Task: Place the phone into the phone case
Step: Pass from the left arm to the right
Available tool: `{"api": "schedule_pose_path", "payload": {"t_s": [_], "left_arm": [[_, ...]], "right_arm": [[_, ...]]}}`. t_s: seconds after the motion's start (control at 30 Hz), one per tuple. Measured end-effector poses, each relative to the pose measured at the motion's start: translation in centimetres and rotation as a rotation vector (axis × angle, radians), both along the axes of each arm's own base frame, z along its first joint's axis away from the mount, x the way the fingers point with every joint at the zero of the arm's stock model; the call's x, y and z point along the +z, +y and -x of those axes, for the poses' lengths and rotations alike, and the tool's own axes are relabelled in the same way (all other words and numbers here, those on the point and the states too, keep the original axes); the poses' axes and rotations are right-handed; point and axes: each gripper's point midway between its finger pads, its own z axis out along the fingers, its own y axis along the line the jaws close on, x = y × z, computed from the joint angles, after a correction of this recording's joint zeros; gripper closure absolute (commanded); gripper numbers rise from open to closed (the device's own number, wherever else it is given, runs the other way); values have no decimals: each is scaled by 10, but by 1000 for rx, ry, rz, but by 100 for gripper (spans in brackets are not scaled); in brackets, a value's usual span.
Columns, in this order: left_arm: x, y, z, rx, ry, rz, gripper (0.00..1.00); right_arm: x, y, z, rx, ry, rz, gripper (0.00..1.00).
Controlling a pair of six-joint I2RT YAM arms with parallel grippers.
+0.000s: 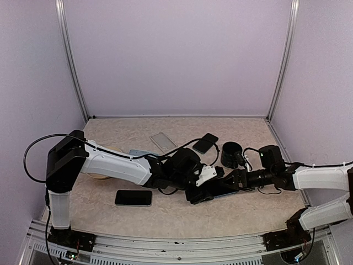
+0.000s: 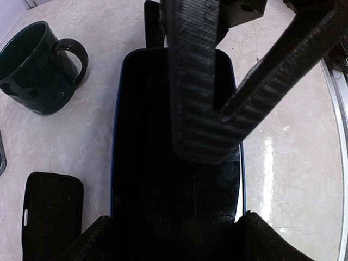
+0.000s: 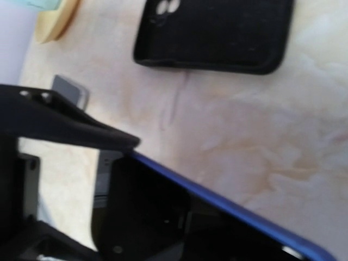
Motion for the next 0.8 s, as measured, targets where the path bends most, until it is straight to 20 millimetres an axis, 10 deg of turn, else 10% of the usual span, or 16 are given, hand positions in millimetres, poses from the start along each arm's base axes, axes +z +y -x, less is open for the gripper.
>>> {"api": "schedule_pose_path", "payload": {"t_s": [0.8], "left_arm": [[12, -1, 14, -51, -43, 20, 46]], "right_arm": [[9, 19, 19, 95, 134, -156, 35]]}}
